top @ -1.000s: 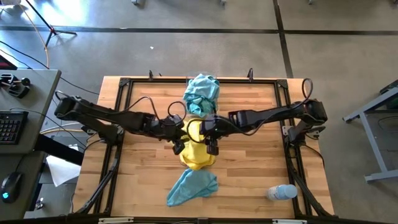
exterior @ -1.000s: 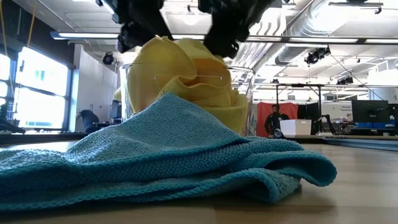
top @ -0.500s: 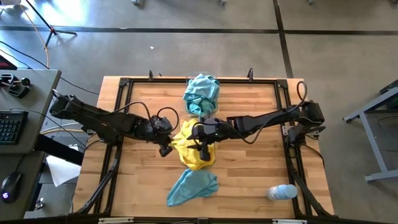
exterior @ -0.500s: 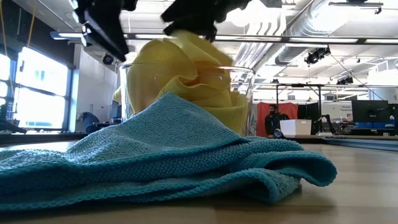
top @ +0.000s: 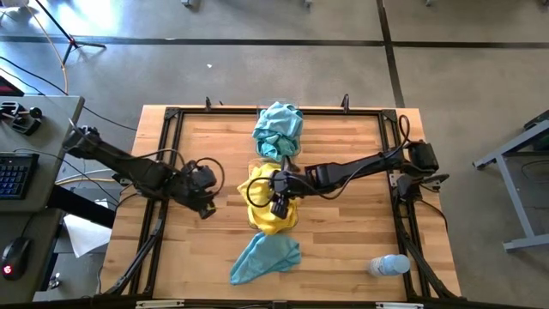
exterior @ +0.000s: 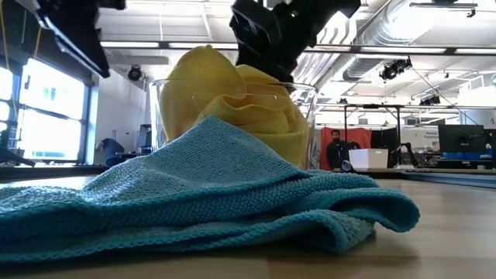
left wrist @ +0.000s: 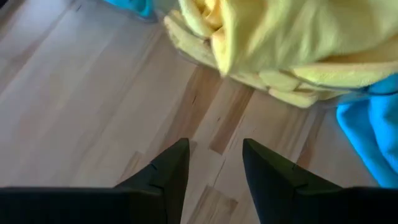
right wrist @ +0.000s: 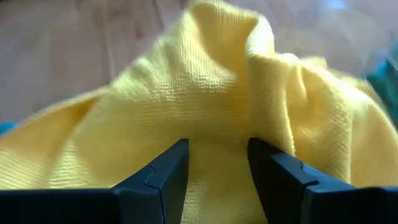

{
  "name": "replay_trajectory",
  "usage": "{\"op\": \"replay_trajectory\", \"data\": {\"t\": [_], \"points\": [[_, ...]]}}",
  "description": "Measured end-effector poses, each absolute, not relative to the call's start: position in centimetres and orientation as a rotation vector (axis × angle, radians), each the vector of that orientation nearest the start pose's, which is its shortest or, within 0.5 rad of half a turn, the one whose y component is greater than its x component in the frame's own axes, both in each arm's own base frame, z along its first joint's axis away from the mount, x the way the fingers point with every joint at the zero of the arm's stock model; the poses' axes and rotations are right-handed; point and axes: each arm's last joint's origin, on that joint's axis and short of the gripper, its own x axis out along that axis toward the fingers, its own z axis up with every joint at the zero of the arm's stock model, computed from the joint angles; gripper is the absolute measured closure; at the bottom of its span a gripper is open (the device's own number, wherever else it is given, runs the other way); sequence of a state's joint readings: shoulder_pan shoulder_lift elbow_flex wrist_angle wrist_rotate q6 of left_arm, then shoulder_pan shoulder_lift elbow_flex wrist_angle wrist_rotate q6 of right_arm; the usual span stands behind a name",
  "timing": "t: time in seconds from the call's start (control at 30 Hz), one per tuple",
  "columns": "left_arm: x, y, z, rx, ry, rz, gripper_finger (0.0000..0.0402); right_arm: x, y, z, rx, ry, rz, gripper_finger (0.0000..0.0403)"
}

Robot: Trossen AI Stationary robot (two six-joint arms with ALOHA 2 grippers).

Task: Sort microfiber towel by color & place in baskets
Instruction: Put the yellow towel into the bottom transparent bin, then put the blue towel into the top transparent bin

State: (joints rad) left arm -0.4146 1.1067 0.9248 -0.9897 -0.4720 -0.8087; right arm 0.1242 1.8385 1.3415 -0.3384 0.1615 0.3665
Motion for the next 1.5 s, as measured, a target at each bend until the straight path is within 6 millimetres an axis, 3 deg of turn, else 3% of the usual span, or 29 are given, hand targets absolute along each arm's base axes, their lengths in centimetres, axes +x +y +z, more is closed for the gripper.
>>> {"op": "replay_trajectory", "data": {"t": [0.23,0.43,0.6,0.83,1.1,1.27,1.37,1.5], "points": [[15.5,-6.1,25.0,-0.325,0.889,0.459,0.0261,39.5,3.1,20.1,0.272,0.932,-0.247,0.0238],[15.4,-6.2,24.3,-0.354,0.856,0.436,0.0261,40.6,2.8,17.2,0.269,0.985,-0.219,0.0238],[15.2,-6.1,23.8,-0.344,0.871,0.442,0.0261,40.9,2.8,16.5,0.273,0.991,-0.220,0.0238],[15.2,-6.1,23.8,-0.343,0.874,0.441,0.0261,40.3,2.8,19.0,0.328,0.974,-0.229,0.0238],[15.2,-6.1,23.8,-0.317,0.880,0.430,0.0261,40.5,2.8,25.3,0.308,0.919,-0.265,0.0238],[15.2,-6.1,23.8,-0.315,0.881,0.429,0.0261,40.4,3.0,28.1,0.293,0.928,-0.301,0.0238],[15.2,-6.1,23.8,-0.299,0.884,0.422,0.0261,39.9,3.9,29.5,0.304,0.959,-0.334,0.0238],[15.2,-6.1,23.7,-0.283,0.890,0.410,0.0261,38.7,6.8,30.5,0.269,0.970,-0.428,0.0238]]}}
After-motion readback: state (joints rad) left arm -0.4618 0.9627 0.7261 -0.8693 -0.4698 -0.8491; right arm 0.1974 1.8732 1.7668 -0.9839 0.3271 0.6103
